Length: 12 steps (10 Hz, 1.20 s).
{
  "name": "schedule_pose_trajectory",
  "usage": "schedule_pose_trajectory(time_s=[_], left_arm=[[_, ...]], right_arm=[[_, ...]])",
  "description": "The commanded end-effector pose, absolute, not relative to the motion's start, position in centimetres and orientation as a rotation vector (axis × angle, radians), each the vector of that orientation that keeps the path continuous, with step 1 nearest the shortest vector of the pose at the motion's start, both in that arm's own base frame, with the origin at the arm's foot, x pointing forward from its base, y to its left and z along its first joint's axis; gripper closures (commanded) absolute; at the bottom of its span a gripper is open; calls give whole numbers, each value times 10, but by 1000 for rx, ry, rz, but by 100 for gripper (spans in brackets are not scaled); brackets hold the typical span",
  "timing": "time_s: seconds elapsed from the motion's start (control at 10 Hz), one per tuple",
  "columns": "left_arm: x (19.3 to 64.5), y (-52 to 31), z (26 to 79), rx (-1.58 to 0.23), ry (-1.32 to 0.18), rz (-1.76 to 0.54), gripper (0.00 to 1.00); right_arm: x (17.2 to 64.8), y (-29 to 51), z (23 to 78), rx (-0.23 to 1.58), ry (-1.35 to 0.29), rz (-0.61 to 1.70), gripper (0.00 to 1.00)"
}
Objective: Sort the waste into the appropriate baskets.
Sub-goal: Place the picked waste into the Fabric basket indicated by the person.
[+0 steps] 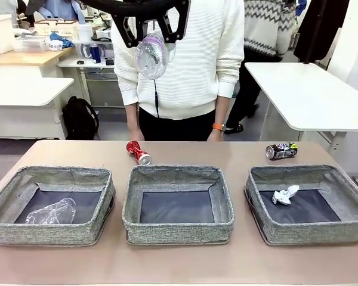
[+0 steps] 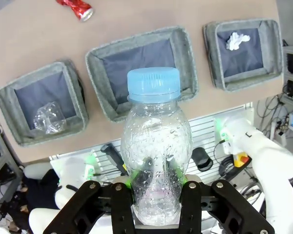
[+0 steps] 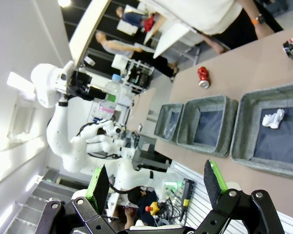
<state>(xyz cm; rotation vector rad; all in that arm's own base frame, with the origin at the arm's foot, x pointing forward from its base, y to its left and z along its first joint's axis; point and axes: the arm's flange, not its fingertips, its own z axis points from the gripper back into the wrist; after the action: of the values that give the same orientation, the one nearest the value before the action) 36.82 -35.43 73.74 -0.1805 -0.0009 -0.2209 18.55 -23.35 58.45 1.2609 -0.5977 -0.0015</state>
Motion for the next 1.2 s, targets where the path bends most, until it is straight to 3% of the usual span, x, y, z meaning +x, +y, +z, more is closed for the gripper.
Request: schedule_pose_trajectory(time_s=[0.0,1.1], left_arm=[[367,-350,739,-173,-10,-224,80],[367,-350,739,-173,-10,-224,80]], right_arm=[[185,-232,585,1271,-609,7,0],[185,-232,585,1271,-609,7,0]])
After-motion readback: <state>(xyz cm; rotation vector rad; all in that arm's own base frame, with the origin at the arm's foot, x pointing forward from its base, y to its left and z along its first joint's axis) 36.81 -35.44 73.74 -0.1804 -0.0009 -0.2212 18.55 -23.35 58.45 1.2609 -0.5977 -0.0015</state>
